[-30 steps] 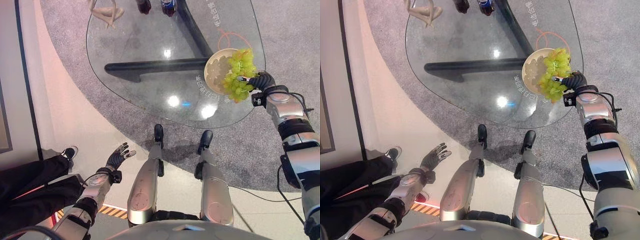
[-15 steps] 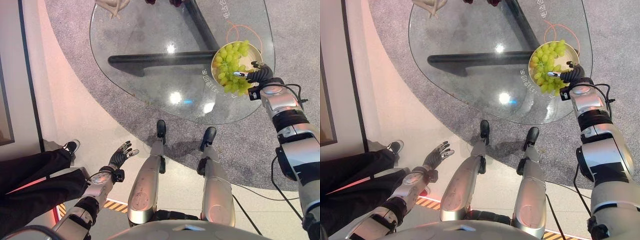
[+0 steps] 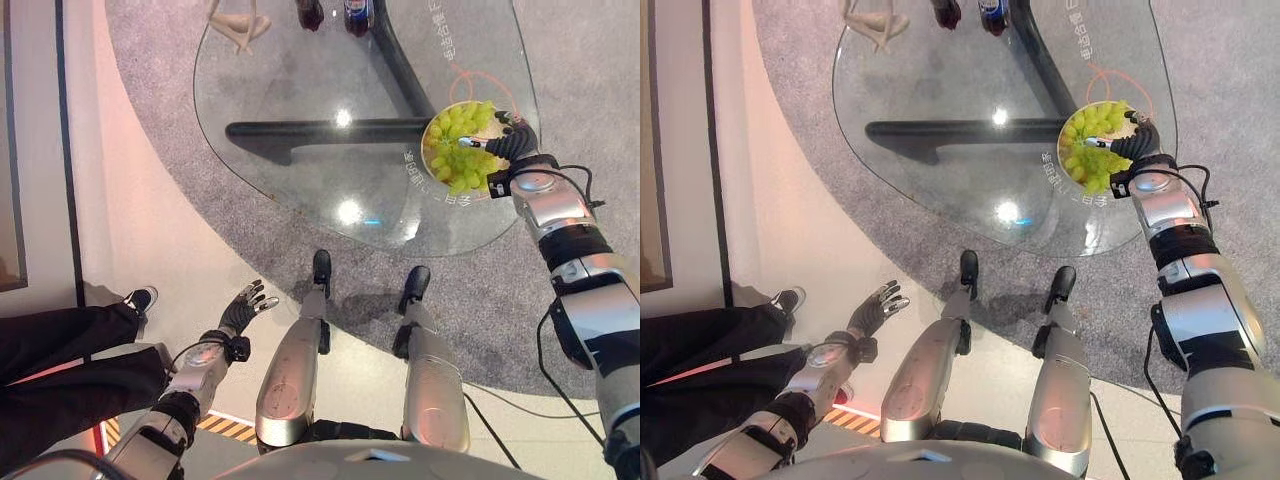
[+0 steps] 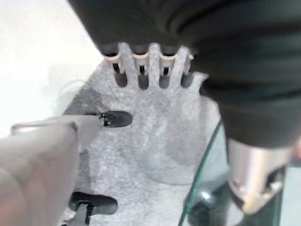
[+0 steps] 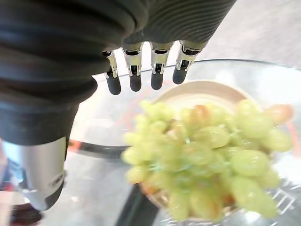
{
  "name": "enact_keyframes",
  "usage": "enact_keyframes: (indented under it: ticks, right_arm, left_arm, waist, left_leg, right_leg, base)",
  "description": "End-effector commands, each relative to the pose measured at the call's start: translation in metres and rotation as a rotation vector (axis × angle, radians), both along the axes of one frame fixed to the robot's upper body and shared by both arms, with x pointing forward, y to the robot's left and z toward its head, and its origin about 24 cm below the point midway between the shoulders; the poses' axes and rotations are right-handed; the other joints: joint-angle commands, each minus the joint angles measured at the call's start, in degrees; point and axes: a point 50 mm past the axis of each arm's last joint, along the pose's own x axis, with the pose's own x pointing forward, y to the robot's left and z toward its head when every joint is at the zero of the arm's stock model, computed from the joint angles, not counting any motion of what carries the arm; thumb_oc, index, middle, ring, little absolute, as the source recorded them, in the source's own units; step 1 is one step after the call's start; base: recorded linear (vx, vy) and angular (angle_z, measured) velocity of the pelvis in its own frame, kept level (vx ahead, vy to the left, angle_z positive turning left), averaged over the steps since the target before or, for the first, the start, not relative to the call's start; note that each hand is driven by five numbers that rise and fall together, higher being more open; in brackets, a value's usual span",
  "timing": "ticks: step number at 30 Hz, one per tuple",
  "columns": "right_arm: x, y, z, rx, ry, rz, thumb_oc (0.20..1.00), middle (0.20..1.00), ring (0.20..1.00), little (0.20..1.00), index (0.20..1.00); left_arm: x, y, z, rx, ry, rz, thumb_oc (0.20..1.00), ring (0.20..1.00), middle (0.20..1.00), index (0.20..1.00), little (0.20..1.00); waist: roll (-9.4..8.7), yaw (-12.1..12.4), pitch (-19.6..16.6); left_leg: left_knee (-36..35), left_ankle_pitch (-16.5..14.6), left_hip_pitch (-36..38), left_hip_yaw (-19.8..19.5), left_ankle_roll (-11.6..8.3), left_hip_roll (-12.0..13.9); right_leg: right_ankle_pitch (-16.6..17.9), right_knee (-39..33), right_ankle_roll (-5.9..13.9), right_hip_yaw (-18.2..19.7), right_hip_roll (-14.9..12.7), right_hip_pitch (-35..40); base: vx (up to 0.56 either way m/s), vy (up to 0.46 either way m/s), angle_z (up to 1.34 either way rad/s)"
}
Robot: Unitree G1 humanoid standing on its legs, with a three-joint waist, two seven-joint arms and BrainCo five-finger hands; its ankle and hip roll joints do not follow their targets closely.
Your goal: Pick up fruits into the plate
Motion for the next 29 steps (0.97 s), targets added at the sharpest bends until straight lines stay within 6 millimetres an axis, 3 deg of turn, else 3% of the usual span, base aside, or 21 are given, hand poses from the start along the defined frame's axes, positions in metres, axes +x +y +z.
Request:
enact_keyframes:
  ticks: [1, 5, 9, 12, 13, 17, 22, 29]
  right_arm:
    - [-0.005, 0.003, 0.001, 0.052, -0.089, 0.023, 1.000, 1.000, 1.000, 1.000, 1.000]
    - [-0.029, 0.005, -0.058, 0.213, -0.024, 0.019, 1.000, 1.000, 1.000, 1.000, 1.000]
    - [-0.068, 0.007, -0.129, 0.442, 0.075, -0.005, 1.000, 1.000, 1.000, 1.000, 1.000]
    - [-0.106, 0.010, -0.177, 0.583, 0.163, -0.020, 1.000, 1.000, 1.000, 1.000, 1.000]
    - [-0.126, 0.019, -0.204, 0.663, 0.242, -0.039, 1.000, 1.000, 1.000, 1.000, 1.000]
    - [-0.175, 0.037, -0.260, 0.814, 0.448, -0.063, 1.000, 1.000, 1.000, 1.000, 1.000]
    - [-0.246, 0.051, -0.313, 0.900, 0.765, -0.137, 1.000, 1.000, 1.000, 1.000, 1.000]
    - [-0.315, 0.072, -0.340, 0.893, 1.117, -0.191, 1.000, 1.000, 1.000, 1.000, 1.000]
  left_arm:
    - [-0.011, 0.013, -0.012, 0.015, 0.078, 0.051, 1.000, 1.000, 1.000, 1.000, 1.000]
    - [-0.031, 0.021, -0.028, -0.003, 0.184, 0.113, 1.000, 1.000, 1.000, 1.000, 1.000]
    - [-0.058, 0.027, -0.046, -0.006, 0.291, 0.173, 1.000, 1.000, 1.000, 1.000, 1.000]
    - [-0.077, 0.028, -0.056, -0.015, 0.350, 0.200, 1.000, 1.000, 1.000, 1.000, 1.000]
    - [-0.088, 0.028, -0.061, -0.016, 0.386, 0.208, 1.000, 1.000, 1.000, 1.000, 1.000]
    - [-0.109, 0.026, -0.071, 0.022, 0.475, 0.166, 1.000, 1.000, 1.000, 1.000, 1.000]
    - [-0.131, 0.020, -0.082, 0.027, 0.585, 0.135, 1.000, 1.000, 1.000, 1.000, 1.000]
    - [-0.160, 0.003, -0.094, -0.015, 0.746, 0.145, 1.000, 1.000, 1.000, 1.000, 1.000]
  waist:
    - [-5.62, -1.5, -2.5]
    - [-7.45, -2.8, -6.1]
    - [-9.01, -4.2, -10.1]
    - [-9.47, -4.7, -13.2]
    - [-9.74, -5.0, -14.9]
    - [-10.07, -5.5, -18.7]
    - [-10.08, -5.4, -21.5]
    - [-9.32, -5.6, -23.2]
  left_leg:
    - [1.0, -5.7, 3.1, 1.9, -0.33, -2.1]
    - [0.7, -6.8, 6.3, 2.8, -0.46, -1.5]
    - [0.3, -7.7, 9.5, 4.2, -0.50, -0.7]
    - [0.1, -8.4, 11.9, 5.2, -0.34, -0.5]
    - [0.1, -8.8, 13.2, 5.8, -0.21, -0.5]
    - [0.1, -9.6, 15.7, 6.6, 0.02, -0.6]
    - [0.1, -10.4, 18.3, 6.9, 0.31, -0.8]
    - [0.1, -11.5, 20.8, 6.9, 0.93, -1.3]
  right_leg:
    - [-0.6, 2.0, 0.24, 3.1, 1.7, 0.8]
    - [-0.5, -0.2, 0.42, 3.4, 1.8, 4.9]
    - [-0.1, -2.1, 0.96, 3.5, 1.4, 8.6]
    - [0.1, -3.0, 1.28, 3.5, 1.2, 11.0]
    - [0.0, -3.3, 1.37, 3.5, 1.2, 12.2]
    - [-0.3, -3.9, 1.41, 3.4, 1.2, 15.0]
    - [-0.5, -5.2, 1.31, 3.2, 1.2, 18.3]
    - [-0.6, -6.4, 1.09, 3.5, 1.1, 21.2]
  base:
    - [0.09, 0.028, 0.01]
    - [0.11, 0.020, 0.00]
    - [0.14, 0.002, -0.06]
    - [0.15, 0.005, -0.11]
    - [0.19, 0.003, -0.08]
    - [0.15, -0.001, -0.15]
    - [0.09, 0.006, -0.03]
    - [0.05, 0.033, -0.09]
